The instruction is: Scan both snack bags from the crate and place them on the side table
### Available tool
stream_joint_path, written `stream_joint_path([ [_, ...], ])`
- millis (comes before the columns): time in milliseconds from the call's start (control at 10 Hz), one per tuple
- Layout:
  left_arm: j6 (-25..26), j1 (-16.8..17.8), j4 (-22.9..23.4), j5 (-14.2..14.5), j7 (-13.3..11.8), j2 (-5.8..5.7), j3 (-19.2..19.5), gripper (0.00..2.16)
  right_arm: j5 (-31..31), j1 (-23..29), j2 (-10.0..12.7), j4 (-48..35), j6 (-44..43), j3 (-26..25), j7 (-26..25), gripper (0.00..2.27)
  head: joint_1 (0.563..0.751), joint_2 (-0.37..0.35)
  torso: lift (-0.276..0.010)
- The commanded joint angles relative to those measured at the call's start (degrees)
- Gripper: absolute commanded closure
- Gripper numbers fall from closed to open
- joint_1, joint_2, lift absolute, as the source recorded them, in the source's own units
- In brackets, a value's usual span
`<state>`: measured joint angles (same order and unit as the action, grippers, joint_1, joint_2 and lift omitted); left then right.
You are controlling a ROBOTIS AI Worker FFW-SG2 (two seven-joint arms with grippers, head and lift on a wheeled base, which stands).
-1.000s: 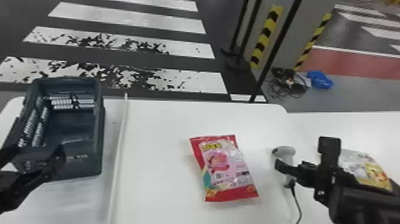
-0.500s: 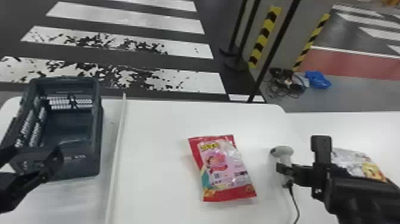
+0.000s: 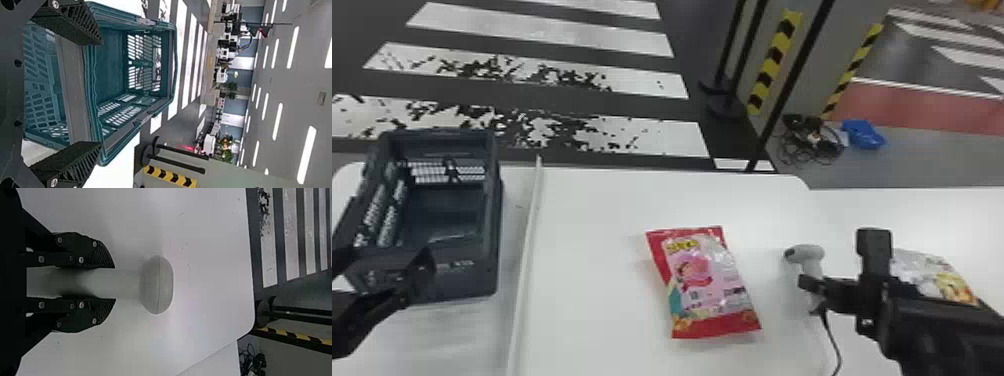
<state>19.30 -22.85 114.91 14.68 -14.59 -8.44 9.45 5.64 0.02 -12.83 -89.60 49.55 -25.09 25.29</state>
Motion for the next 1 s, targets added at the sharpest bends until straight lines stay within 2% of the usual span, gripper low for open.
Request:
stream_joint_path([
  [0,0.00,-0.18,0.05,0.00,0.00,0.00,-0.05,0.09,-0.01,1.65,1.05,-4.80,1.22,-0.57,-0.15,2.26,0.695,-0.255,-0.095],
  [600,0.00,-0.01,0.14,0.00,0.00,0.00,-0.66,0.09,-0.63,16.32,9.14,-33.63,12.99,0.57,-3.93,2.26,0.695,-0.229,-0.095],
  [900,0.00,0.43,-0.03,0.00,0.08,-0.09,-1.01,0.09,-1.24,21.95,12.74,-44.52,21.08,3.21,-5.34,2.26,0.695,-0.179,-0.095],
])
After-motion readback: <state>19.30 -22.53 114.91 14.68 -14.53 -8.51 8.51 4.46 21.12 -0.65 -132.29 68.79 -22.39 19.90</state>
